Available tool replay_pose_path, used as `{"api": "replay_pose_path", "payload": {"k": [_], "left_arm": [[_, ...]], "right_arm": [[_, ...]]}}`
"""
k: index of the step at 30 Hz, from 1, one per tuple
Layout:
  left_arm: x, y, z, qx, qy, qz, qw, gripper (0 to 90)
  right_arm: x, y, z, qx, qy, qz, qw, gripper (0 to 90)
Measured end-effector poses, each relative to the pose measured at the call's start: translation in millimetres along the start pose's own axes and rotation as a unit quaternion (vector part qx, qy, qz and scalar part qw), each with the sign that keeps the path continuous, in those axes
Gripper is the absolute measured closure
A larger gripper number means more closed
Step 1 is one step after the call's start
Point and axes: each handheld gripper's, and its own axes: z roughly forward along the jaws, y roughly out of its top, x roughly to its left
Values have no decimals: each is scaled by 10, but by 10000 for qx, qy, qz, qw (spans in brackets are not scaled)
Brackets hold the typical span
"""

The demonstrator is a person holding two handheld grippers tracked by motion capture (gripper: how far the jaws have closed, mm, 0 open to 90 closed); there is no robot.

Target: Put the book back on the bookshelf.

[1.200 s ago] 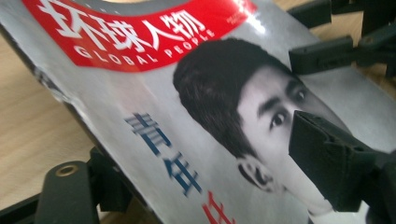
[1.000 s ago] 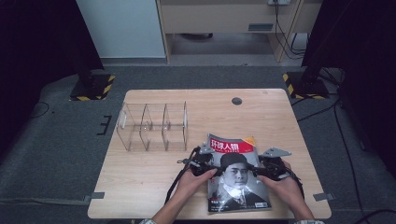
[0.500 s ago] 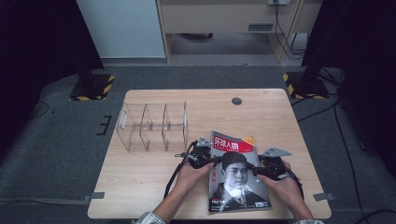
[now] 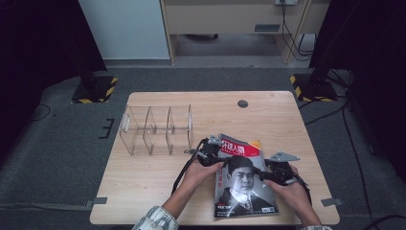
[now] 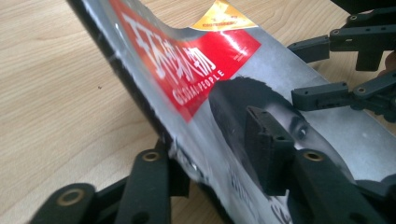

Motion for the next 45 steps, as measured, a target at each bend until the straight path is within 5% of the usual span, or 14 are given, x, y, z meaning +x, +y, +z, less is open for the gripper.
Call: {"api": "replay_pose_path", "payload": {"k": [7,14,24,45], "left_arm": [[0,110,60,154,45,58,9999,471],[25,165,63,89,158,115,9998,625],[27,224,50,126,106,56,9998,715],[63,398,173,83,-42,-8,10000,500]], "right_arm": [[-1,1,1,-1,7,20,10000,388],[-5,8,13,-25,-9,-6,10000,390],[-2,19,26,-30,-28,-21,10000,392],[8,18,23,-21,-48,-30,10000,394]]}}
